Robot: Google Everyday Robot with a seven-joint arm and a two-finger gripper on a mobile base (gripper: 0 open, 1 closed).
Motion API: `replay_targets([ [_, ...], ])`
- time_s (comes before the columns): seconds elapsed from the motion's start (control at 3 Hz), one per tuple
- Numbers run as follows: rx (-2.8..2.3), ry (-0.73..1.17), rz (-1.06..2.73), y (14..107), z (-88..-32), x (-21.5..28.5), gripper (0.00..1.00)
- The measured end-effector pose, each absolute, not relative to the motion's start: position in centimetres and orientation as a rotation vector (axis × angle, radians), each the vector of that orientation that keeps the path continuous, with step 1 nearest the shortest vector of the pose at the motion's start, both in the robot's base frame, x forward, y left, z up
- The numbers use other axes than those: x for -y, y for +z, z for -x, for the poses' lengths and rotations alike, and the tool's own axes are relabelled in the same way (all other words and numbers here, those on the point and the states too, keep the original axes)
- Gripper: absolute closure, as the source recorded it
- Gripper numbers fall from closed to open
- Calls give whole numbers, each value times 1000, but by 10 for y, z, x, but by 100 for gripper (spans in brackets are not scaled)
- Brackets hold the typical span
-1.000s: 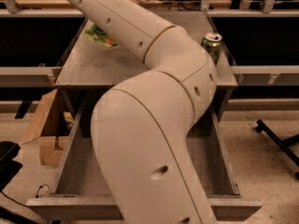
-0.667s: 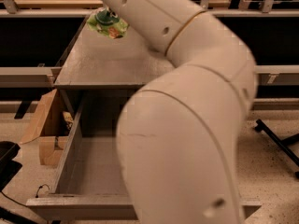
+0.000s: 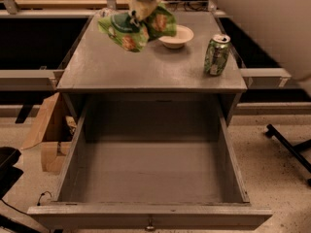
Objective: Place green rice chip bag into top drawer
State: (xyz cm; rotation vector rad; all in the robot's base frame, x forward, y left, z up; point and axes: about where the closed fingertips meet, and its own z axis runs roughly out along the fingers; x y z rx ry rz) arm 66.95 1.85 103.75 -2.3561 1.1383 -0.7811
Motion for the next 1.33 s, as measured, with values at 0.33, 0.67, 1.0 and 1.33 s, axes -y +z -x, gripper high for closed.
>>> replay_targets([
  [0.33,-1269,-537,2164,1006,-602,0,100],
  [0.67,-1368,-366,2085,951,-562,22,100],
  [1.0,-1473,-180,2046,877,-519,38,100],
  [1.33,-1536,4,2062,794,-487,39,100],
])
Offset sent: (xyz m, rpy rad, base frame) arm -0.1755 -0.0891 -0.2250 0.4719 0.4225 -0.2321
